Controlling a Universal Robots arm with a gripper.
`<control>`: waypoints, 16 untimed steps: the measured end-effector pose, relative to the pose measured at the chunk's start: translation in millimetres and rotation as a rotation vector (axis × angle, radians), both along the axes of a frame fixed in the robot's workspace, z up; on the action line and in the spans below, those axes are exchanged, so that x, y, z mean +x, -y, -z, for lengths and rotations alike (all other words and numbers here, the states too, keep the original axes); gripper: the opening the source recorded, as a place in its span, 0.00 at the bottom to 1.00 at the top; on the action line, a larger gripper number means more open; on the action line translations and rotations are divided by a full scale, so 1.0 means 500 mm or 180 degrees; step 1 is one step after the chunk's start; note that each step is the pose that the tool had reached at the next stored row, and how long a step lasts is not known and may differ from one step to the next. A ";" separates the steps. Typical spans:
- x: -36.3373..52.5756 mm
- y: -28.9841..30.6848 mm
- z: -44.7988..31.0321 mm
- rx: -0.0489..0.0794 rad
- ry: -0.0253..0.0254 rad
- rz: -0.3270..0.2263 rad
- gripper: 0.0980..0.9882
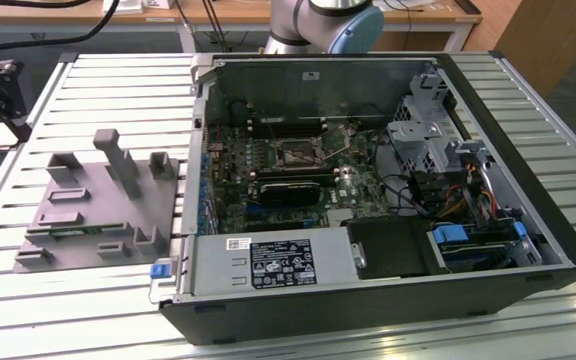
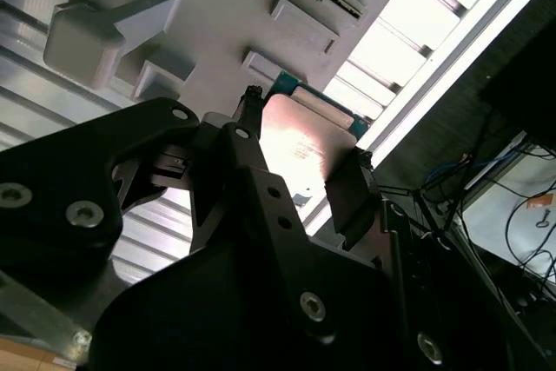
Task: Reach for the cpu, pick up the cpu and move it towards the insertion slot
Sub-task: 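Pick up the cpu and move it towards the insertion slot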
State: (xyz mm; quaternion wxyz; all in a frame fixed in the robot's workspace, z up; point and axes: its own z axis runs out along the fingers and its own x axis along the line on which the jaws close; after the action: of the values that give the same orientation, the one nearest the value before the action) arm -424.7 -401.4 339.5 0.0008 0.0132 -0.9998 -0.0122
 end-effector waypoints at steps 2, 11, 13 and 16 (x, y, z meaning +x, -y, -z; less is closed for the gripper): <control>0.000 0.000 -0.005 -0.0005 0.0000 0.0000 0.50; 0.000 -0.001 -0.032 -0.0020 0.0000 0.0000 0.50; 0.000 -0.001 -0.039 -0.0022 0.0000 0.0000 0.50; 0.000 -0.002 -0.049 -0.0026 0.0000 0.0000 0.50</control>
State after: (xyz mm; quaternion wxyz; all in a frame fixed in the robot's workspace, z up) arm -424.7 -400.7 363.9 0.0009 0.0132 -0.9999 -0.0081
